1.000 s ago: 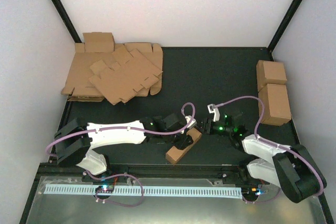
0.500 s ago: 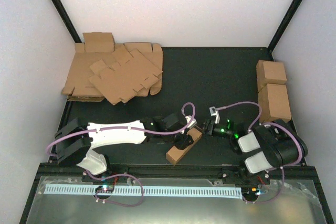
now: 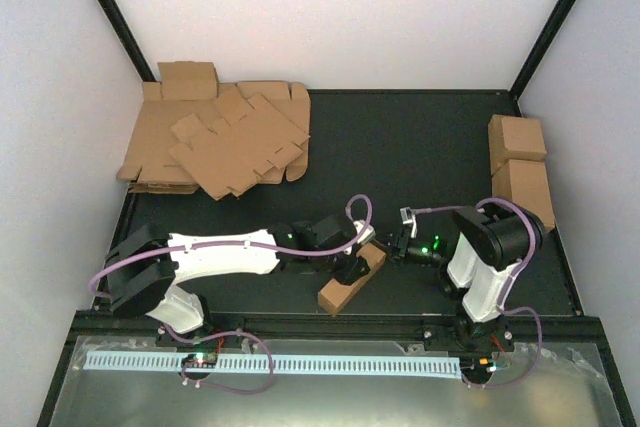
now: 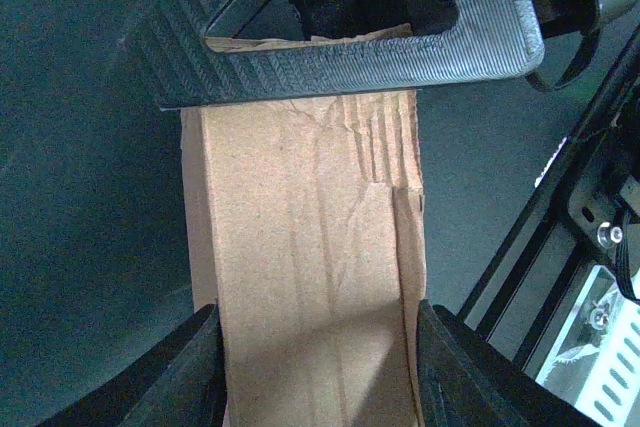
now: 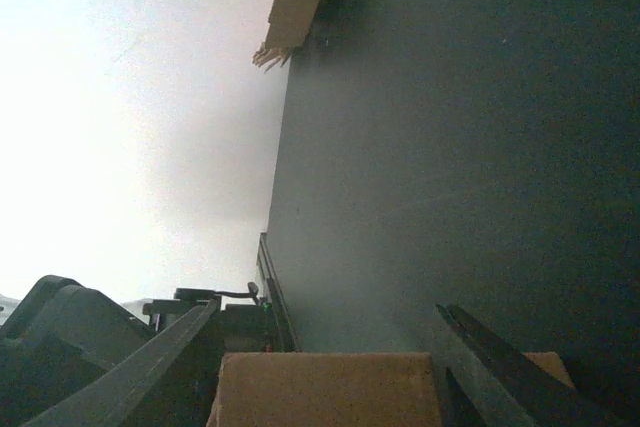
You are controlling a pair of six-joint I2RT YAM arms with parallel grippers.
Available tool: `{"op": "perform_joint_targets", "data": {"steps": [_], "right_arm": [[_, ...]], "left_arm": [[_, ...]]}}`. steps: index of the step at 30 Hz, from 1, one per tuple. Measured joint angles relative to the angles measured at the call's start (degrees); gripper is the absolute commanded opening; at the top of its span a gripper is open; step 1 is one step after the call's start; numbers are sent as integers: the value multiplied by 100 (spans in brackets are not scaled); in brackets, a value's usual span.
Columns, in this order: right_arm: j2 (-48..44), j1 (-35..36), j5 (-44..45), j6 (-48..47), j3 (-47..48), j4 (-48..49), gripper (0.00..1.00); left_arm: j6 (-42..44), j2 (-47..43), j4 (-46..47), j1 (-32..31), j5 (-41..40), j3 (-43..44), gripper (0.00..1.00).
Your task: Fold the paper box
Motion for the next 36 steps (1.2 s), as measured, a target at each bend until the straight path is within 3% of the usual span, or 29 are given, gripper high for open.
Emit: {"op": "perform_joint_targets", "data": {"steps": [1, 5, 9, 11, 19, 25, 30, 33, 36], "right_arm": [[76, 0, -17, 15, 13, 90, 57], [116, 0, -63, 4, 17, 232, 36], [79, -11, -90, -94, 17, 275, 35], [118, -15, -114, -103, 24, 280, 38], [13, -31, -57, -22, -42, 197, 67], [-780, -79, -87, 33, -28, -232, 72], [-2380, -184, -50, -632, 297, -1950, 75], [-3565, -195, 282, -1532, 855, -3974, 79], [-4535, -212, 802, -2391, 1488, -5851, 79]], "left_arm": [[-31, 0, -2, 0, 0, 0, 50], [-83, 2, 2, 2, 0, -2, 50], [-151, 15, 37, 2, 17, -2, 50], [-155, 24, 35, 2, 24, 0, 50], [-116, 35, 35, -2, 31, 7, 50], [-72, 37, 33, -2, 33, 17, 51], [-15, 39, -46, -2, -9, 50, 76], [31, 39, -240, -2, -83, 105, 88], [103, 39, -492, -2, -107, 205, 94]]}}
